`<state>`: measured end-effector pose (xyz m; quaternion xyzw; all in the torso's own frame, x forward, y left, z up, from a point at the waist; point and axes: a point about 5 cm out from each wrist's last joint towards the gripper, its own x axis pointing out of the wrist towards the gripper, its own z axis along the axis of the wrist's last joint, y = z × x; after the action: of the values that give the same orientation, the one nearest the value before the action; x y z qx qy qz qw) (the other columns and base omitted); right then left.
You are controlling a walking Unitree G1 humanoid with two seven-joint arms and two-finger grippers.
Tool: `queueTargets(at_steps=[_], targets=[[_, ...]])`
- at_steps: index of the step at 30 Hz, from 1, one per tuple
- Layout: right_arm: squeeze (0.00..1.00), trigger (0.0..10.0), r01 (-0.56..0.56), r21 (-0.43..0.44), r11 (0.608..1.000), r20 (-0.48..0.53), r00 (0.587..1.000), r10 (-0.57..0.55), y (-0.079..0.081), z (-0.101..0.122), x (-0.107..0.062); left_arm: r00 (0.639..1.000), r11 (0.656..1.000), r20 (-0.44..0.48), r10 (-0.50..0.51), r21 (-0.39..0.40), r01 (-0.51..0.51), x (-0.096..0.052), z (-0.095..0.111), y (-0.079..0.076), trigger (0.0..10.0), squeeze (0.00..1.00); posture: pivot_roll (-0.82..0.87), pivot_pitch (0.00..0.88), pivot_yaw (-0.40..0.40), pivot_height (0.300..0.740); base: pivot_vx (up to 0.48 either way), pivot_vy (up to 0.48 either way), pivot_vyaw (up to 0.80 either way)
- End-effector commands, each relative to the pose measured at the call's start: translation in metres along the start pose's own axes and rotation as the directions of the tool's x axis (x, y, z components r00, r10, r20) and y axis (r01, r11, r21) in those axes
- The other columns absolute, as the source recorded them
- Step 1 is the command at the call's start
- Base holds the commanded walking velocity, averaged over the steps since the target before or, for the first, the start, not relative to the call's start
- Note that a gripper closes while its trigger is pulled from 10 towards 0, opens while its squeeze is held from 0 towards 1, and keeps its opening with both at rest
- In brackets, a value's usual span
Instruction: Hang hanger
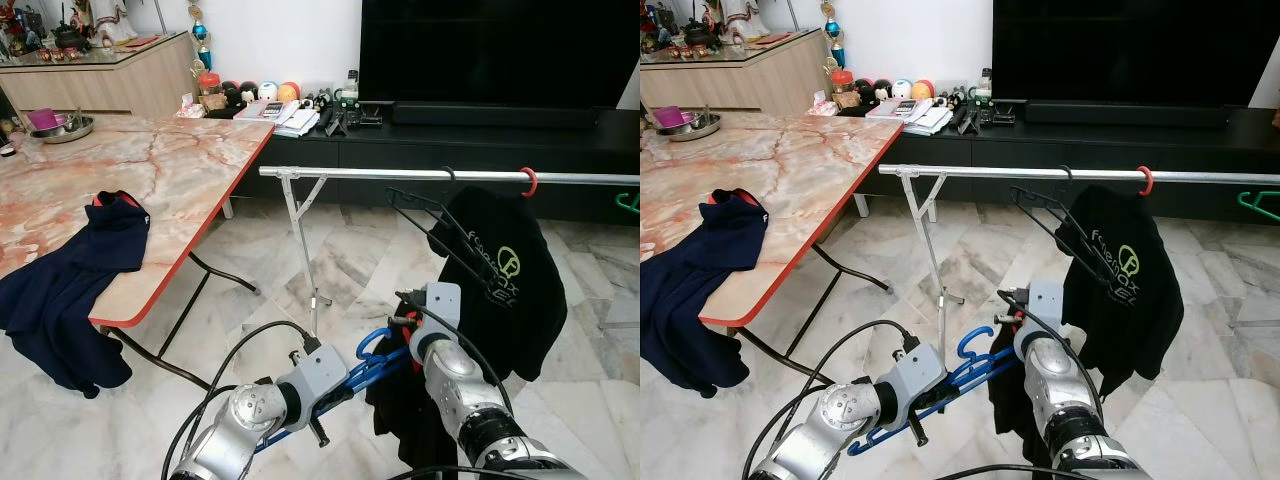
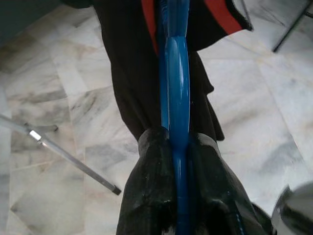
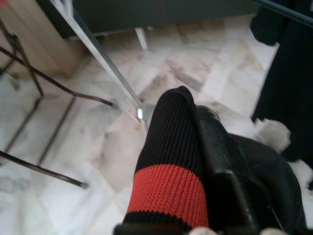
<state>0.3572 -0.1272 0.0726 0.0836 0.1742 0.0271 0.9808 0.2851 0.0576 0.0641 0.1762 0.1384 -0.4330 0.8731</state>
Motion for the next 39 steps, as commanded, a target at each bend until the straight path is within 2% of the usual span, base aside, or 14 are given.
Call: queueTargets(at_steps=[1,9,11,15,16,20,25,27,28,30,32,33,35,39], targets=[[0.00,10.0,-0.044,0.036,0.998,0.023,0.999,0.043,0.009,0.007,0.000,0.999,1.000,0.036,-0.002,-0.029,0.003,0.003,0.007,0.000,10.0,0.00,0.08,0.000,-0.007,0.740,0.000,0.000,0.00],[0.00,10.0,-0.127,0.019,0.992,0.033,0.991,0.127,0.023,0.003,-0.005,0.998,0.998,0.061,-0.007,-0.055,0.010,0.012,0.013,-0.004,10.0,0.00,0.08,0.000,-0.005,0.740,0.000,0.000,0.00],[0.00,10.0,-0.110,-0.024,0.994,0.031,0.993,0.111,0.019,0.002,-0.006,0.997,0.997,0.071,-0.009,-0.071,0.014,0.014,0.014,-0.005,10.0,0.00,0.08,0.000,-0.005,0.740,0.000,0.000,0.00],[0.00,10.0,-0.030,-0.126,0.992,0.037,0.999,0.035,-0.002,0.004,-0.006,0.995,0.993,0.100,-0.008,-0.116,0.019,0.015,0.017,-0.005,10.0,0.00,0.08,0.000,-0.003,0.740,0.000,0.000,0.00],[0.00,10.0,-0.030,-0.126,0.992,0.037,0.999,0.035,-0.002,0.004,-0.006,0.995,0.993,0.100,-0.008,-0.116,0.019,0.015,0.017,-0.005,10.0,0.00,0.08,0.000,-0.003,0.740,0.000,0.000,0.00],[0.00,10.0,0.058,-0.179,0.982,0.067,0.997,-0.047,-0.026,0.016,-0.006,0.994,0.992,0.112,0.009,-0.128,0.005,0.008,0.018,0.003,10.0,0.00,0.08,0.000,-0.003,0.740,0.000,0.000,0.00],[0.00,10.0,0.054,-0.208,0.977,0.063,0.997,-0.042,-0.029,0.017,-0.006,0.994,0.992,0.112,0.008,-0.126,0.006,0.004,0.015,0.007,10.0,0.00,0.08,0.000,-0.002,0.740,0.000,0.000,0.00],[0.00,10.0,0.036,-0.214,0.976,0.063,0.998,-0.023,-0.026,0.017,-0.006,0.993,0.991,0.116,-0.004,-0.130,0.019,0.003,0.015,0.007,10.0,0.00,0.08,0.000,-0.002,0.740,0.000,0.000,0.00],[0.00,10.0,-0.038,-0.213,0.976,0.096,0.994,0.059,-0.015,0.021,-0.006,0.992,0.990,0.124,-0.017,-0.138,0.034,0.003,0.016,0.007,10.0,0.00,0.08,0.000,-0.001,0.740,0.000,0.000,0.00],[0.00,10.0,-0.117,-0.212,0.970,0.130,0.981,0.146,-0.002,0.024,-0.008,0.991,0.988,0.131,-0.034,-0.142,0.053,0.003,0.017,0.005,10.0,0.00,0.08,0.000,0.001,0.740,0.000,0.000,0.00],[0.00,10.0,-0.227,-0.239,0.944,0.167,0.948,0.270,0.020,0.028,-0.012,0.987,0.985,0.143,-0.071,-0.148,0.092,0.006,0.019,-0.002,10.0,0.00,0.08,0.000,0.001,0.740,0.000,0.000,0.00],[0.00,10.0,-0.227,-0.239,0.944,0.167,0.948,0.270,0.020,0.028,-0.012,0.987,0.985,0.143,-0.071,-0.148,0.092,0.006,0.019,-0.002,10.0,0.00,0.08,0.000,0.001,0.740,0.000,0.000,0.00],[0.00,10.0,-0.302,-0.243,0.922,0.166,0.923,0.347,0.034,0.027,-0.015,0.985,0.982,0.150,-0.086,-0.153,0.109,0.011,0.022,-0.008,10.0,0.00,0.07,0.000,0.000,0.740,0.000,0.000,0.00],[0.00,10.0,-0.355,-0.235,0.905,0.160,0.904,0.396,0.041,0.025,-0.018,0.983,0.979,0.171,-0.074,-0.173,0.104,0.013,0.025,-0.009,10.0,0.00,0.07,0.000,-0.003,0.740,0.000,0.000,0.00]])
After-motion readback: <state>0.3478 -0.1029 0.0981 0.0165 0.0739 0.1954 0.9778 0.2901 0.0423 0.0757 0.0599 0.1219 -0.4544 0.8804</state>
